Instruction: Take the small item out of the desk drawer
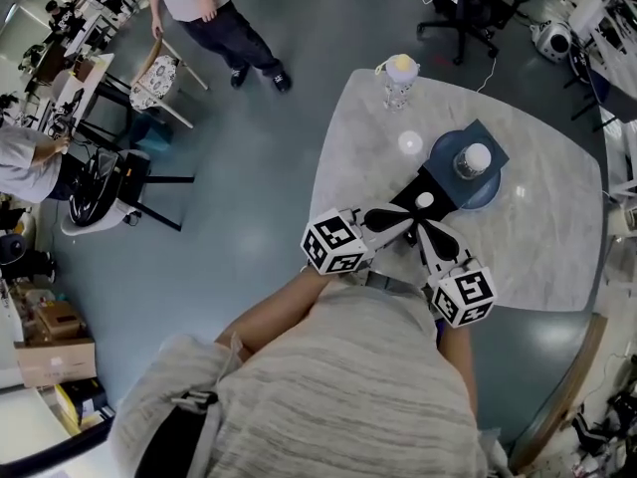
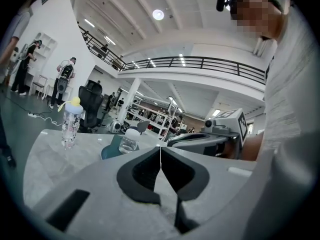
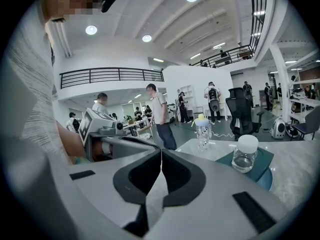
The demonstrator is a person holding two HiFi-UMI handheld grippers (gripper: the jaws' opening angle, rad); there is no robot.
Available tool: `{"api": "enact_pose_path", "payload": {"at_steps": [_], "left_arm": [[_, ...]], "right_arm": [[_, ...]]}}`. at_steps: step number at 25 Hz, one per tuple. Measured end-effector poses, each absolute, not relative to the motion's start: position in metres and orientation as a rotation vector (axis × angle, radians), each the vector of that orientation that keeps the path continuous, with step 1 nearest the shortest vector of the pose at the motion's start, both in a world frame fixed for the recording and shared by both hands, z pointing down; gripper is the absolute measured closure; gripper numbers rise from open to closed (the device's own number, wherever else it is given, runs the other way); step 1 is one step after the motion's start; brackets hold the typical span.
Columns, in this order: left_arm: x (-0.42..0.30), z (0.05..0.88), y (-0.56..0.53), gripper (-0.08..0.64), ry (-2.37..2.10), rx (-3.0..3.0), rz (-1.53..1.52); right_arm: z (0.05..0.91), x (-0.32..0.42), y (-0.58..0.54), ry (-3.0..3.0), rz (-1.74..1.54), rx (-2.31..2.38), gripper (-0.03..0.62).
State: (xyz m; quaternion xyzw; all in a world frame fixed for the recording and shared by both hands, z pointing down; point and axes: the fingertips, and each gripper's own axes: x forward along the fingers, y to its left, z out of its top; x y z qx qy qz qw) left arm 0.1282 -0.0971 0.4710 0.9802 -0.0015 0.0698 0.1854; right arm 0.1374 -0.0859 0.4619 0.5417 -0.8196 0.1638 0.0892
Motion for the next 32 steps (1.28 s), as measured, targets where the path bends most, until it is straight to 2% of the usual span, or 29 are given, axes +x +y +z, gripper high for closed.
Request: {"api": "enact_pose_path", "payload": {"at_steps": [32], "left_arm": [[0.152,0.518,-0.123,0.543,-0.102,2.650,0.250]], "right_arm": [[0.532,0.182,-0.115,-2.264,0.578,1.471,0.580]]}}
